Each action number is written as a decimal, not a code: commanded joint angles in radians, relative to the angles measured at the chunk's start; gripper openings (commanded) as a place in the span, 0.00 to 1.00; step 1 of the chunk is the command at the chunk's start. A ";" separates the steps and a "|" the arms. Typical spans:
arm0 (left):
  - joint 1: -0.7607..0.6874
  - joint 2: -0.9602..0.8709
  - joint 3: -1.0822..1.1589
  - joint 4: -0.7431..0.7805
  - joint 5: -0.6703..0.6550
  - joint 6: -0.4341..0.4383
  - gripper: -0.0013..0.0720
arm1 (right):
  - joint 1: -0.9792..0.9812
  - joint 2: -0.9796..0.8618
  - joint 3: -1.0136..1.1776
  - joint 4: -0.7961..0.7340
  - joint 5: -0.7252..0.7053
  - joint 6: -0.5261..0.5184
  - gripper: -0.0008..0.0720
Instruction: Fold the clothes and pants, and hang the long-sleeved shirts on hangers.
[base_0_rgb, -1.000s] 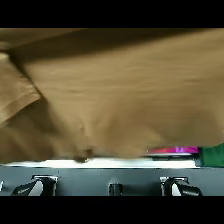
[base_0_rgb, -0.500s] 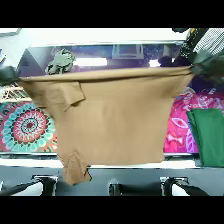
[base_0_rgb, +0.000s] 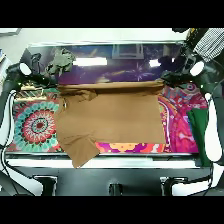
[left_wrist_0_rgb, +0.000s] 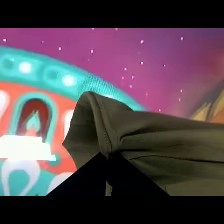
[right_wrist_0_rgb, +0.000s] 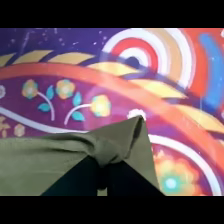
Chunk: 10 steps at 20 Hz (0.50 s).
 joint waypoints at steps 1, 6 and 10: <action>-0.002 -0.053 0.043 -0.004 -0.097 0.002 0.04 | 0.004 -0.040 -0.002 -0.032 0.025 0.003 0.05; -0.005 -0.053 0.042 -0.004 -0.422 -0.013 0.04 | 0.004 -0.043 -0.003 -0.082 0.268 0.003 0.05; -0.009 -0.054 0.037 -0.004 -0.518 -0.026 0.04 | 0.005 -0.071 -0.005 -0.077 0.360 0.003 0.05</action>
